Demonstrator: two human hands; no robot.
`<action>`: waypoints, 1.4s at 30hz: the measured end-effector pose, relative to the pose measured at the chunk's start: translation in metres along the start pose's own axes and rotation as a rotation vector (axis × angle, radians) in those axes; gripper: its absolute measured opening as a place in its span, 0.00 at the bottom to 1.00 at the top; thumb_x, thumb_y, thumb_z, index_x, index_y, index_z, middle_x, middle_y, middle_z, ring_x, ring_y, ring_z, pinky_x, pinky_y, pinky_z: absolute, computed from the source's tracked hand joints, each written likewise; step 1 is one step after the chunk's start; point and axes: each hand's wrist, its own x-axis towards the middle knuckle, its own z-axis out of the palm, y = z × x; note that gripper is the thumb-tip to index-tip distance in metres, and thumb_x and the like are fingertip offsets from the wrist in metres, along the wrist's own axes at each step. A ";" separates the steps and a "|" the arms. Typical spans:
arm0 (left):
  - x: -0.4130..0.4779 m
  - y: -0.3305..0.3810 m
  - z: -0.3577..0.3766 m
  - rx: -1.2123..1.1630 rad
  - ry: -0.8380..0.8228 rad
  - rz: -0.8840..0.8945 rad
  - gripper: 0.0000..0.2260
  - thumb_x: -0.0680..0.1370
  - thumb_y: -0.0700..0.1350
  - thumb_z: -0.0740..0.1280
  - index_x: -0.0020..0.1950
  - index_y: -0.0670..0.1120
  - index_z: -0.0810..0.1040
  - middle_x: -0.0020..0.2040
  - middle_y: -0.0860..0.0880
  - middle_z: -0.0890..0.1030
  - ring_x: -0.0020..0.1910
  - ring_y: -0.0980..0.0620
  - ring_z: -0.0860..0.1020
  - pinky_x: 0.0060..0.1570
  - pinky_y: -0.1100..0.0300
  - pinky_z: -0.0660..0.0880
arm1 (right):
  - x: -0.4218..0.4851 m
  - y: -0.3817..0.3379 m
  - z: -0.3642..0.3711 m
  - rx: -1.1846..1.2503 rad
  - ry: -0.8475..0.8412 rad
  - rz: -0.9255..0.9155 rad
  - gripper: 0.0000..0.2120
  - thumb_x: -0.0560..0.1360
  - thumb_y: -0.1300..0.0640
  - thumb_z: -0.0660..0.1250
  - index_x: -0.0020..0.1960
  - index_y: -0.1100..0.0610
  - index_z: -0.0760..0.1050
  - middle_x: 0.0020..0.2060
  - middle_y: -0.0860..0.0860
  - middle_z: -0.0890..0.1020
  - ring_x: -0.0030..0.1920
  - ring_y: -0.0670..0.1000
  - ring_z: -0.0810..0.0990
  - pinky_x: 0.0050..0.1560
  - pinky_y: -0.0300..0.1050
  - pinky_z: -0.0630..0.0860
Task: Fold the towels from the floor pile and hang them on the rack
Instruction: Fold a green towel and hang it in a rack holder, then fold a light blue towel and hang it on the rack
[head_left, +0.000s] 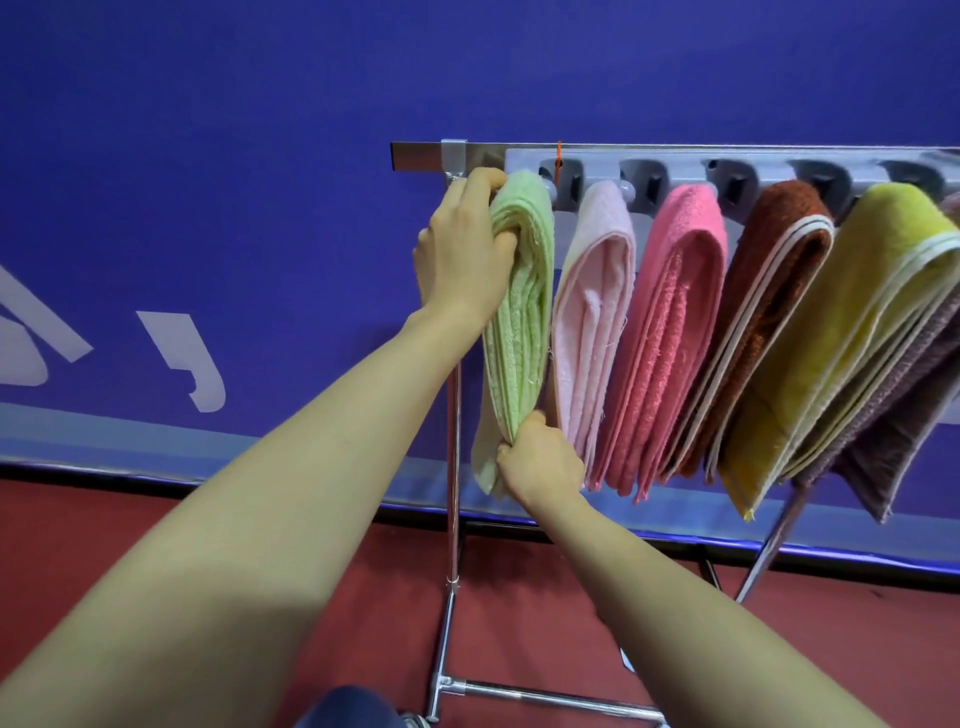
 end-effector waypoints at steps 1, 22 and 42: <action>0.003 0.000 -0.003 0.002 -0.006 0.013 0.19 0.74 0.40 0.62 0.64 0.53 0.76 0.58 0.51 0.79 0.53 0.42 0.78 0.48 0.49 0.74 | 0.001 -0.001 -0.001 0.000 0.001 -0.008 0.16 0.79 0.52 0.62 0.61 0.61 0.66 0.57 0.61 0.79 0.58 0.64 0.79 0.50 0.51 0.72; -0.194 -0.082 0.100 -0.168 -0.400 -0.472 0.14 0.75 0.52 0.68 0.56 0.46 0.75 0.54 0.42 0.83 0.56 0.38 0.79 0.52 0.46 0.75 | -0.024 0.093 0.073 0.183 -0.375 -0.019 0.23 0.74 0.53 0.65 0.68 0.57 0.68 0.57 0.62 0.81 0.59 0.62 0.79 0.55 0.50 0.75; -0.592 -0.131 0.373 0.093 -1.798 -0.387 0.10 0.73 0.39 0.63 0.31 0.44 0.69 0.34 0.44 0.76 0.37 0.45 0.74 0.36 0.56 0.67 | -0.108 0.496 0.261 -0.044 -0.764 0.537 0.16 0.75 0.59 0.63 0.63 0.58 0.75 0.61 0.58 0.80 0.62 0.57 0.78 0.57 0.44 0.72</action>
